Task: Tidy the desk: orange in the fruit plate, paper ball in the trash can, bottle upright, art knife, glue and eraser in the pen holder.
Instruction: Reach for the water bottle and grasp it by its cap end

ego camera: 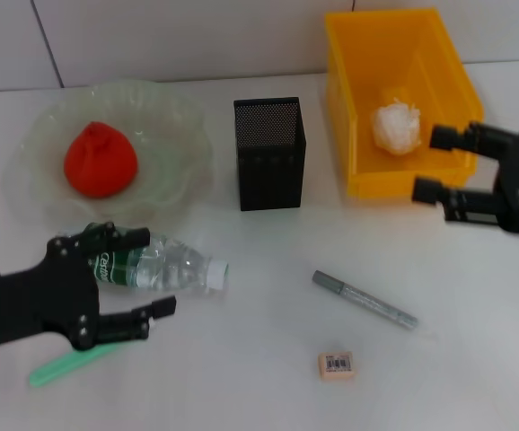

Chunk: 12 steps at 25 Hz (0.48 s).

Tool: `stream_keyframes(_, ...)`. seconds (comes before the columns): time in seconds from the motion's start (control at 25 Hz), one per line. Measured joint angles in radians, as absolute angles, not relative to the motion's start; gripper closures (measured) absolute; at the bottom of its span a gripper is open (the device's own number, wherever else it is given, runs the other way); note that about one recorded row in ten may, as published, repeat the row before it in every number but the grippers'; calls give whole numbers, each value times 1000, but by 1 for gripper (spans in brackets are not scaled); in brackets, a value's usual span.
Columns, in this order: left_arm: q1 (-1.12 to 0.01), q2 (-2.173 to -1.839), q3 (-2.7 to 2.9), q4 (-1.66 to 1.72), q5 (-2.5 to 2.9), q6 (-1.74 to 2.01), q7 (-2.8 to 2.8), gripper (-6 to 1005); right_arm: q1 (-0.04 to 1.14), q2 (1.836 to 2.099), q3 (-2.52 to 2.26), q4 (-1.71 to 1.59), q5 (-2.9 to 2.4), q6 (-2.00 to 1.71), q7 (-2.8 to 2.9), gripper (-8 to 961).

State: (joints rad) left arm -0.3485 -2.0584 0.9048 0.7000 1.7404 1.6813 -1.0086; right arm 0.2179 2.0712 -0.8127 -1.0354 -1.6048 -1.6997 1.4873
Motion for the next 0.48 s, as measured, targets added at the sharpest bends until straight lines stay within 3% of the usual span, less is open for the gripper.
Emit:
stream_keyframes(0.12, -372, -2058, 909, 730, 1760, 1666, -1013, 139, 226, 2038, -754, -833, -1619, -1802, 1317, 113)
stream_keyframes(0.16, -399, -2060, 911, 755, 1788, 1659, -1015, 139, 232, 2007, -750, -720, -1643, -1830, 1232, 113)
stream_keyframes(0.2, -399, -2060, 911, 755, 1788, 1659, -1015, 140, 232, 2007, -750, -720, -1643, -1830, 1232, 113)
stream_keyframes(0.36, -531, -2068, 939, 803, 1941, 1609, -1034, 143, 244, 1967, -745, -568, -1751, -1835, 1135, 113)
stream_keyframes(0.48, -597, -2070, 1003, 830, 2001, 1571, -1050, 147, 239, 1967, -744, -544, -1773, -1835, 1100, 113)
